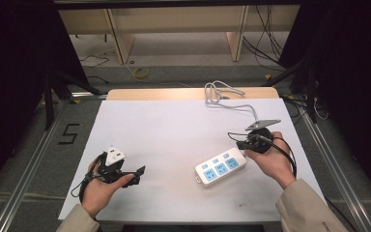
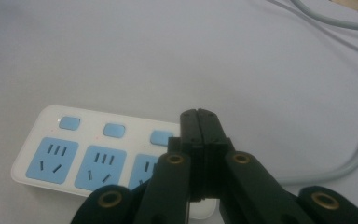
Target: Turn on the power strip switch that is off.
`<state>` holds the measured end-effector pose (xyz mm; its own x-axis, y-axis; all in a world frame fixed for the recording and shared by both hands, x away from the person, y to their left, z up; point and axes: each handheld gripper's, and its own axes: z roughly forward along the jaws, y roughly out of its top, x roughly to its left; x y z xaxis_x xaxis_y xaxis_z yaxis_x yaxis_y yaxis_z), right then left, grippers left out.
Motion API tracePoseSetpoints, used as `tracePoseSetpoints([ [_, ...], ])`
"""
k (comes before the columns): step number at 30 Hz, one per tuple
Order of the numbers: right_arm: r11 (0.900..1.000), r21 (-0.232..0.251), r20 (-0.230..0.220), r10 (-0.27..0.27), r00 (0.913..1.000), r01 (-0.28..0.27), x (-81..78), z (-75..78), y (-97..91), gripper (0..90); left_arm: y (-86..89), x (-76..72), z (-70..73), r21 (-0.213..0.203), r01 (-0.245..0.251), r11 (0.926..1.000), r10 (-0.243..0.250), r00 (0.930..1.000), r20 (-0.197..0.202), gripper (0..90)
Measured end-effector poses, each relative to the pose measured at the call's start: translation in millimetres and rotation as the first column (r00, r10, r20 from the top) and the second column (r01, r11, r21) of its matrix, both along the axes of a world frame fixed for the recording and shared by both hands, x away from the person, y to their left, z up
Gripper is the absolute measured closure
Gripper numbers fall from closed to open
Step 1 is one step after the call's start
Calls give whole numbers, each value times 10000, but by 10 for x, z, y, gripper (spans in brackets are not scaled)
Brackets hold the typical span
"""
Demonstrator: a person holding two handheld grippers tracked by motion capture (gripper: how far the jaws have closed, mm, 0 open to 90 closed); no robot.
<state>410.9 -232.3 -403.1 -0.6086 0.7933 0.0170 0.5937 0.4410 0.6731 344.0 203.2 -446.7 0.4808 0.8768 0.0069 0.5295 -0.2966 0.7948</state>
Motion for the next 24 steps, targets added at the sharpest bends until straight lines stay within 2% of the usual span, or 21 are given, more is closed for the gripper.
tracePoseSetpoints([
  [24,9994,-294,-385,180,9991,-191,103,-60,105,900,-3,0,2,9,4,10000,-4,10000,12,105],
])
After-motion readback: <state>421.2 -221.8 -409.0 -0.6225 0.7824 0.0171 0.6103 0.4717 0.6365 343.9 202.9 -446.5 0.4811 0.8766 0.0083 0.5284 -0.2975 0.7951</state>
